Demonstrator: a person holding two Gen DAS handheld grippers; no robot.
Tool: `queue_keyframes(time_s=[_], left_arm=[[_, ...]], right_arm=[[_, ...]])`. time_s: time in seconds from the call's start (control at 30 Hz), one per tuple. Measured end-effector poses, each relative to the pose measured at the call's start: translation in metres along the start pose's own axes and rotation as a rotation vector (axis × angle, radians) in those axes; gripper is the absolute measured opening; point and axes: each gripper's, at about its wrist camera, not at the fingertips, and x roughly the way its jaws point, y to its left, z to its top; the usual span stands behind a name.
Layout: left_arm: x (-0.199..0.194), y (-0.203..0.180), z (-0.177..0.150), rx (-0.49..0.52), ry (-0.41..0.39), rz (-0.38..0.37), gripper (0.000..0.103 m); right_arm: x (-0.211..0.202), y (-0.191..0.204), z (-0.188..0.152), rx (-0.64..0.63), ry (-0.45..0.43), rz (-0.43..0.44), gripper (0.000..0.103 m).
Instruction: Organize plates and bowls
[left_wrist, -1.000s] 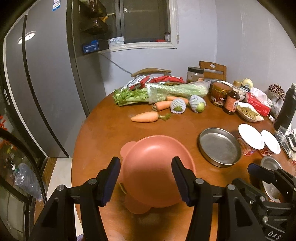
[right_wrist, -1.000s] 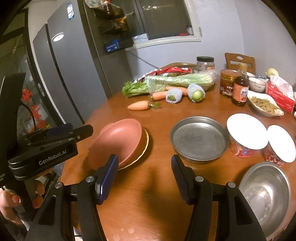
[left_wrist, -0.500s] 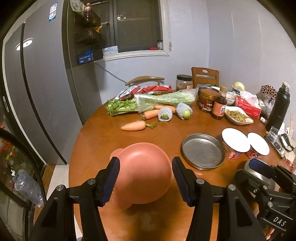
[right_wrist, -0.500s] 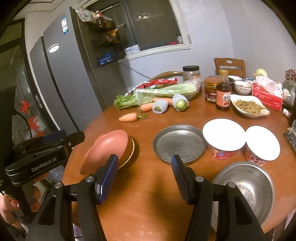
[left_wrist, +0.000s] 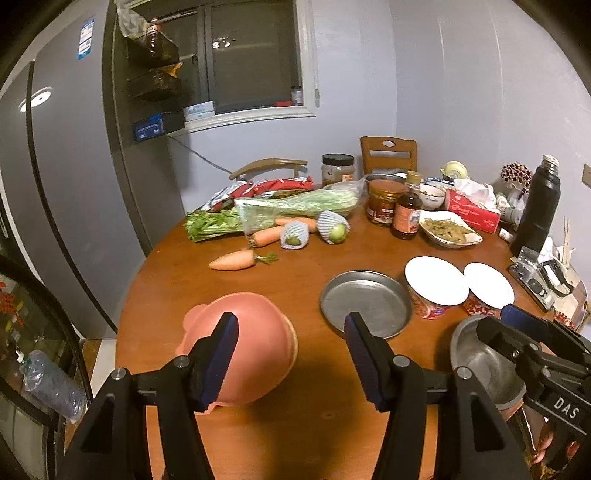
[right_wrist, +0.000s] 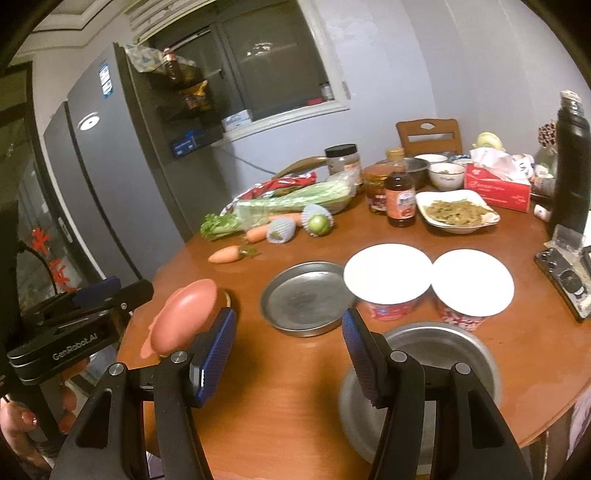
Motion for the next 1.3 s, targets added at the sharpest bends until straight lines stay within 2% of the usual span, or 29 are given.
queue_keyframes(time_s=[0.23,0.33,0.67,0.97,1.3], left_arm=[[0.015,-0.018,-0.001,0.017,0.027,-0.025,0.060],[0.027,-0.022,0.000,0.022,0.041,-0.029,0.064],[0.078,-0.030,0.017,0.058,0.115,-0.038,0.065],[0.135,-0.036,0.037,0.077,0.205,-0.038,0.065],[0.181,-0.047,0.037,0.085,0.295,-0.055,0.065]], right_arm=[[0.002,-0.018,-0.004,0.026,0.020,-0.009,0.062],[0.009,-0.021,-0.006,0.033,0.040,0.004,0.062],[0.055,-0.020,-0.010,0.042,0.131,0.007,0.062],[0.098,-0.028,0.000,0.067,0.218,-0.029,0.062],[0.128,-0.032,0.004,0.091,0.283,-0.037,0.062]])
